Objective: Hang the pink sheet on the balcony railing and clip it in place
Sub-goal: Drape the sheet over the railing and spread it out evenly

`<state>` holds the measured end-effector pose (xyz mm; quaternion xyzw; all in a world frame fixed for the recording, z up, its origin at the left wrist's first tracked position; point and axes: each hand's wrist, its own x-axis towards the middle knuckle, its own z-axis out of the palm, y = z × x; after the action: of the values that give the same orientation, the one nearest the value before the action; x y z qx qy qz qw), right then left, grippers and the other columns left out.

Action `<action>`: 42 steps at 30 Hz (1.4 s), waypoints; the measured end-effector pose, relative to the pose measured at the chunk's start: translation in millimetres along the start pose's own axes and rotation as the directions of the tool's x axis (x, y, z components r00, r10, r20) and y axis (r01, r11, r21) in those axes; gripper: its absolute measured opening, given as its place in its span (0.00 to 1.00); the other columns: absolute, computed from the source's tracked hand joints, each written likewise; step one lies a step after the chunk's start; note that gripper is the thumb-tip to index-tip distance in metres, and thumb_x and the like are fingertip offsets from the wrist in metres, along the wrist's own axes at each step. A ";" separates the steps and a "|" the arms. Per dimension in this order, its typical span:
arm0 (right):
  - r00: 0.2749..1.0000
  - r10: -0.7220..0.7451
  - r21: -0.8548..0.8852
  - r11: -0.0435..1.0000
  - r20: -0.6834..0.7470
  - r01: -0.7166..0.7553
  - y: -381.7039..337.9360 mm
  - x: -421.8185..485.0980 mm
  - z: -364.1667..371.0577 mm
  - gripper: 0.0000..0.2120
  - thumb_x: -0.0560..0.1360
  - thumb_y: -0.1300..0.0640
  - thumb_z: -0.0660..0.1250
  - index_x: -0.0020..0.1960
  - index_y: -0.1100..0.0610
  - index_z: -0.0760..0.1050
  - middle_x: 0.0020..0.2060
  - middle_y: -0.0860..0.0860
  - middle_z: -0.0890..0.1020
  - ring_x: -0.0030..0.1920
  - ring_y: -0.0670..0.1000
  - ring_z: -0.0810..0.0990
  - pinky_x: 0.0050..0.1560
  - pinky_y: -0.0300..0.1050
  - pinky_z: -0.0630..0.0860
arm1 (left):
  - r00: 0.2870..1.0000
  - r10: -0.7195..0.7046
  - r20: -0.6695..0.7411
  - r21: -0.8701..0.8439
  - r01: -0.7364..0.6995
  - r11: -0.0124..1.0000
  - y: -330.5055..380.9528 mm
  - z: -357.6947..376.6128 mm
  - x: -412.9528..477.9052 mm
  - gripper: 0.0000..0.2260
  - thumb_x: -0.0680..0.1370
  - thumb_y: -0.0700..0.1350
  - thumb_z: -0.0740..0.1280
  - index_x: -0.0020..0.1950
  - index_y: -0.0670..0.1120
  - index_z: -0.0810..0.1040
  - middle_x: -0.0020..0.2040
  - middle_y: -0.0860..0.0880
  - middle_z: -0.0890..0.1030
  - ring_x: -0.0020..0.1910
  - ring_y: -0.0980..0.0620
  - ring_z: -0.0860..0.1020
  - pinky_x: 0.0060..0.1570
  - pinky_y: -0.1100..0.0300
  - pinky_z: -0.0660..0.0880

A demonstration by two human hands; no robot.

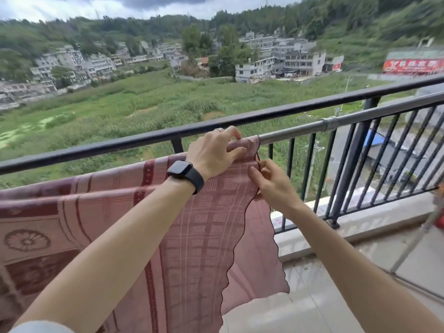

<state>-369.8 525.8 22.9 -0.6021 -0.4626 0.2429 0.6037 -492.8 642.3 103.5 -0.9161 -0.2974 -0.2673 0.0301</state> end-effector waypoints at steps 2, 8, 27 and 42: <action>0.976 -0.134 -0.089 0.989 -0.172 0.120 -6.3 0.4 -10.8 0.06 0.82 0.53 0.62 0.51 0.54 0.75 0.39 0.53 0.83 0.34 0.50 0.79 0.32 0.47 0.77 | 0.999 -0.012 -0.035 -0.014 0.011 1.000 -7.3 -0.9 -5.5 0.15 0.79 0.62 0.61 0.59 0.55 0.77 0.49 0.51 0.82 0.46 0.49 0.80 0.36 0.57 0.69; 0.998 0.064 -0.328 0.942 -0.016 -0.066 30.9 -0.2 4.3 0.12 0.83 0.49 0.59 0.46 0.55 0.75 0.36 0.52 0.81 0.29 0.45 0.73 0.35 0.47 0.68 | 0.999 -0.040 -0.017 -0.007 0.040 0.999 -24.9 -8.4 -16.9 0.16 0.76 0.65 0.65 0.59 0.58 0.77 0.48 0.53 0.83 0.44 0.51 0.81 0.40 0.51 0.80; 0.919 -0.313 -0.195 0.943 -0.240 0.271 -54.2 37.0 -85.4 0.08 0.83 0.55 0.59 0.48 0.56 0.73 0.34 0.49 0.77 0.26 0.39 0.72 0.24 0.37 0.72 | 0.835 -0.042 -0.548 -0.089 -0.008 0.996 56.6 -10.7 50.5 0.13 0.82 0.56 0.60 0.54 0.53 0.82 0.42 0.53 0.83 0.35 0.54 0.76 0.31 0.61 0.68; 0.928 -0.196 -0.153 0.976 -0.318 0.154 -8.6 54.4 -187.9 0.11 0.83 0.55 0.58 0.47 0.59 0.74 0.34 0.51 0.77 0.31 0.45 0.73 0.32 0.46 0.73 | 0.890 -0.044 -0.455 -0.022 0.038 0.999 146.3 45.4 84.3 0.14 0.81 0.58 0.61 0.54 0.51 0.82 0.39 0.51 0.83 0.34 0.51 0.80 0.29 0.62 0.68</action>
<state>-187.4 476.3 74.3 -0.6272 -0.4209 0.0541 0.6531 -332.0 576.4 122.6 -0.8218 -0.2997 -0.4767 0.0873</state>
